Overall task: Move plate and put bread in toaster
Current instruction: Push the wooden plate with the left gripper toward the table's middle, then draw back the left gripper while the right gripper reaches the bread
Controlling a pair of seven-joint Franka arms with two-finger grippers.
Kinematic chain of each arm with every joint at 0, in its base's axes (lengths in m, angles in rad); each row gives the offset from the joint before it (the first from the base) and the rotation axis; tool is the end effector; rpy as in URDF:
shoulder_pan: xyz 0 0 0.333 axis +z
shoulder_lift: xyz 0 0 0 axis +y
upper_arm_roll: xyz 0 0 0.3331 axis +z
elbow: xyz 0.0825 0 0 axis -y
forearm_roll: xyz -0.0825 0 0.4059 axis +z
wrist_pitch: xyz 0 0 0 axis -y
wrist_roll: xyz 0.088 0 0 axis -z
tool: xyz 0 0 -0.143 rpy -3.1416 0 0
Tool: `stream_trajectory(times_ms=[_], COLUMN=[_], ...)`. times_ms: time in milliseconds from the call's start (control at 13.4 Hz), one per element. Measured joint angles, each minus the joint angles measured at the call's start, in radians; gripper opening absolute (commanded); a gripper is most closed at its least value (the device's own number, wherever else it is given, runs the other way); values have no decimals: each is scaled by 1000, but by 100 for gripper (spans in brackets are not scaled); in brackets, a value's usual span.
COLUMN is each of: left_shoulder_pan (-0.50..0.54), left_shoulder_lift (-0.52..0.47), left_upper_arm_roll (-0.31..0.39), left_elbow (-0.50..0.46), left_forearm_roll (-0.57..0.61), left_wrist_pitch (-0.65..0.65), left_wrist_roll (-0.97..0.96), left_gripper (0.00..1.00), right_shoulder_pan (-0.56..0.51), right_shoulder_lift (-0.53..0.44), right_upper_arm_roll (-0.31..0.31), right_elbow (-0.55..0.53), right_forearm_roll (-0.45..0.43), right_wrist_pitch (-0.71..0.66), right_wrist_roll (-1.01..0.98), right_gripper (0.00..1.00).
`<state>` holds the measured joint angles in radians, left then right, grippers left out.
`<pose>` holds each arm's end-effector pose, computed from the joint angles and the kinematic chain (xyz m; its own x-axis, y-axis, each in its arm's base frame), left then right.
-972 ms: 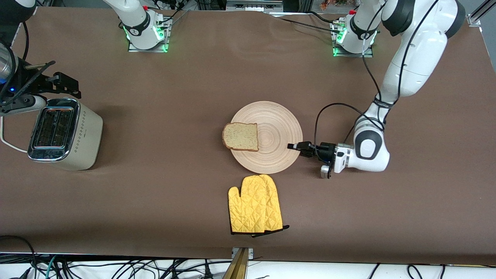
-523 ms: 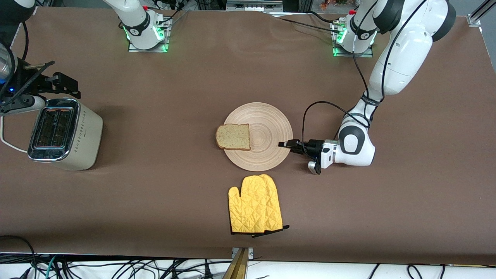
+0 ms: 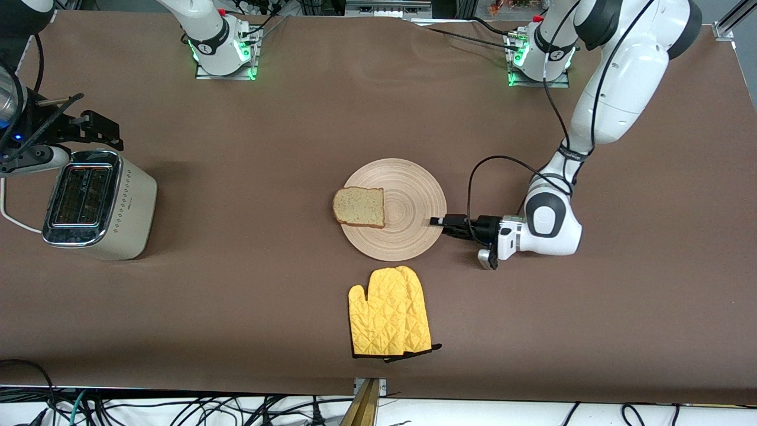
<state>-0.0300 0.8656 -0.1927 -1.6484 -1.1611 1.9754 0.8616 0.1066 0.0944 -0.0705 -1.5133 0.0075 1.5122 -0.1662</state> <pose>0.6365 -0.2265 0.0941 0.9752 -0.2214 0.0032 -0.0927 -0.3948 0.9141 0.5956 0.0244 0.5737 0.9751 0.2009 -0.0937 0.2002 -0.9796 -0.0166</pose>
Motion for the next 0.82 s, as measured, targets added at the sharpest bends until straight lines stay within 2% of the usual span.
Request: stream_trajectory(times_ms=[224, 448, 598, 822], left_shoulder_pan=[80, 157, 177, 189], left_shoulder_lift=[-90, -179, -244, -324], left_upper_arm_roll=[7, 8, 8, 9], left_elbow=[5, 35, 44, 57], left_forearm_roll=[186, 382, 505, 638], left_wrist_pitch=[-73, -157, -185, -218], left_wrist_roll=[-71, -178, -249, -336], left_gripper=[100, 100, 100, 100], right_shoulder_pan=[1, 20, 50, 126], right_shoulder_lift=[5, 37, 73, 102], right_upper_arm_roll=[2, 6, 8, 11], right_elbow=[-4, -15, -47, -147], right_forearm_roll=[28, 142, 225, 297], right_wrist_pitch=[10, 42, 117, 299], right_wrist_roll=[0, 46, 102, 170], right_gripper=[100, 100, 100, 100])
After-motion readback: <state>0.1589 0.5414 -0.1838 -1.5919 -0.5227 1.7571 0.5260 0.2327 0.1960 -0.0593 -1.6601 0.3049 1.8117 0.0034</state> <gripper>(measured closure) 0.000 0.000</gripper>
